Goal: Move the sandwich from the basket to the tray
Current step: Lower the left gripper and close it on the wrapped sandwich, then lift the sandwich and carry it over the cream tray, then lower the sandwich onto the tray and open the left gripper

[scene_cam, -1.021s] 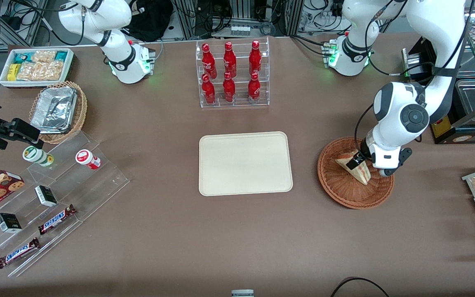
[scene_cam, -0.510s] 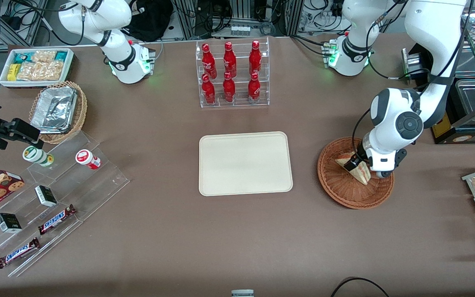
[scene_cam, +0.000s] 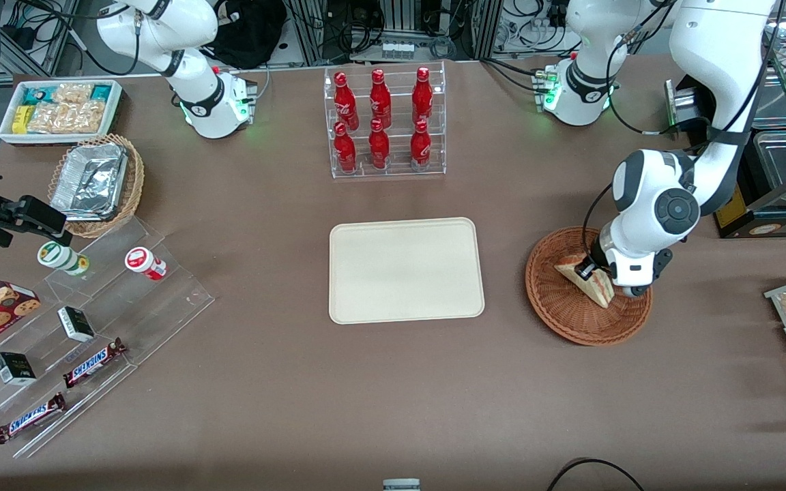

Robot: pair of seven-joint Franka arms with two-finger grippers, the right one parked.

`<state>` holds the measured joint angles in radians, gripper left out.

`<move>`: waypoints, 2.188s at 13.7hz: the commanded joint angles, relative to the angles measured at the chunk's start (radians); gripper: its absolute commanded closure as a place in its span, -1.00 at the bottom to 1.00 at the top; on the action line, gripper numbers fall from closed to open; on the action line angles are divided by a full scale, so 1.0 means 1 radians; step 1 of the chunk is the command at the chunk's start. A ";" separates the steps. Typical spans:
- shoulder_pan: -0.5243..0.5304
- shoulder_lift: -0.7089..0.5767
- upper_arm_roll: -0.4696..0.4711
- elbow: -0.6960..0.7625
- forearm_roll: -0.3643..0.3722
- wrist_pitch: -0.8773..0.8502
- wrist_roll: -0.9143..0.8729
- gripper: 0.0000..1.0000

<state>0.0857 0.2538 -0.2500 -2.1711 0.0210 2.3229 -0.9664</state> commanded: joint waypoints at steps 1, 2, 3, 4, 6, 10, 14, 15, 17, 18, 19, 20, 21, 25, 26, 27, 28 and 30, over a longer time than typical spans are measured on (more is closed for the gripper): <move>-0.017 -0.018 -0.008 0.205 0.020 -0.254 -0.015 0.80; -0.041 -0.008 -0.008 0.305 0.020 -0.372 -0.006 0.81; -0.076 0.020 -0.009 0.401 0.019 -0.461 -0.005 0.81; -0.131 0.047 -0.008 0.478 0.019 -0.511 -0.017 0.81; -0.236 0.088 -0.008 0.549 0.019 -0.522 -0.047 0.80; -0.438 0.200 -0.006 0.619 0.055 -0.502 -0.114 0.78; -0.566 0.313 -0.005 0.640 0.085 -0.372 -0.109 0.74; -0.592 0.333 -0.005 0.640 0.111 -0.337 -0.101 0.74; -0.618 0.367 -0.008 0.639 0.157 -0.283 -0.091 0.74; -0.633 0.383 -0.008 0.639 0.157 -0.254 -0.069 0.74; -0.653 0.396 -0.008 0.639 0.157 -0.241 -0.016 0.74; -0.664 0.409 -0.008 0.639 0.157 -0.240 0.010 0.74; -0.690 0.421 -0.008 0.639 0.157 -0.240 0.009 0.74; -0.712 0.433 -0.008 0.633 0.157 -0.237 0.015 0.72; -0.712 0.444 -0.008 0.634 0.158 -0.235 0.015 0.71; -0.712 0.455 -0.008 0.637 0.158 -0.231 0.017 0.69; -0.712 0.464 -0.008 0.637 0.157 -0.208 0.017 0.67; -0.712 0.466 -0.008 0.636 0.158 -0.194 0.017 0.39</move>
<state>-0.6202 0.7010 -0.2604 -1.5633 0.1660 2.1223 -0.9586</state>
